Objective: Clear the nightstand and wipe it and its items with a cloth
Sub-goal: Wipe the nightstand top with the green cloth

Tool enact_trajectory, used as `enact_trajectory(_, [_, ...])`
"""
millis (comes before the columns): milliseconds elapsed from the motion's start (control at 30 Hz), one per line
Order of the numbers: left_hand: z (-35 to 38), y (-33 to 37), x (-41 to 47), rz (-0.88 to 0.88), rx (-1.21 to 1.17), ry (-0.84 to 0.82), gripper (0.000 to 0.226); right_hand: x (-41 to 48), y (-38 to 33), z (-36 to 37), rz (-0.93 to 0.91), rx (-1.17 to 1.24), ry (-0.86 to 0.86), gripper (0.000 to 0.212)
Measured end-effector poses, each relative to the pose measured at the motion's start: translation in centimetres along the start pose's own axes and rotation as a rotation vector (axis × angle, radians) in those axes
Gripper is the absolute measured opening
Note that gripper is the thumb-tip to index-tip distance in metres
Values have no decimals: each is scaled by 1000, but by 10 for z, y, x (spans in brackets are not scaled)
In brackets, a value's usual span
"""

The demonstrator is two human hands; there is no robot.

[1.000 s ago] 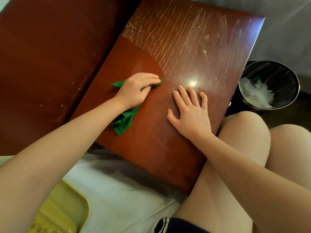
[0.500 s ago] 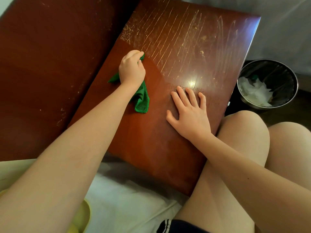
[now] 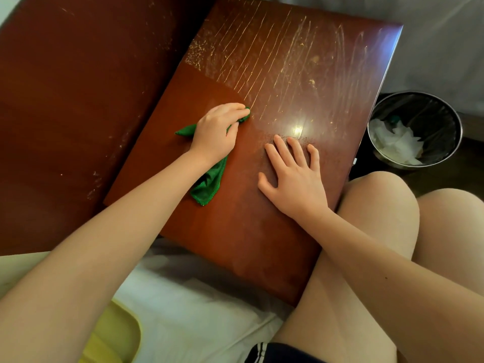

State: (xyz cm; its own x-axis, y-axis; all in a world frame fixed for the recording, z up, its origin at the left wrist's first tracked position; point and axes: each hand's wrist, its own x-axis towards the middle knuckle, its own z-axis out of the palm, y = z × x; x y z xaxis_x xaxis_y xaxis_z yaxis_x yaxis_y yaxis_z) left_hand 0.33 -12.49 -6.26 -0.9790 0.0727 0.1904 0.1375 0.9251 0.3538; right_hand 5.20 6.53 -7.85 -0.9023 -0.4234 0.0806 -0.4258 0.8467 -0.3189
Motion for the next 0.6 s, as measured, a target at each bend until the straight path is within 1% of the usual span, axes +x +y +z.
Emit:
enact_trajectory(200, [1,17,-46,117,-48,-59,35,0,-1,1,3,3,-3,59])
enact_trajectory(300, [3,20,-61,108,-65,-55,35,0,0,0,4,7,3,58])
enact_trajectory(433, [3,16,-58,112,-99,-47,33,0,0,1,0,7,14,58])
enact_trajectory(500, [2,12,-51,96,-98,-27,32,-1,0,2,-3,5,15,58])
enact_trajectory(600, [1,1,-26,-34,-53,54,33,0,1,2,-4,4,10,57])
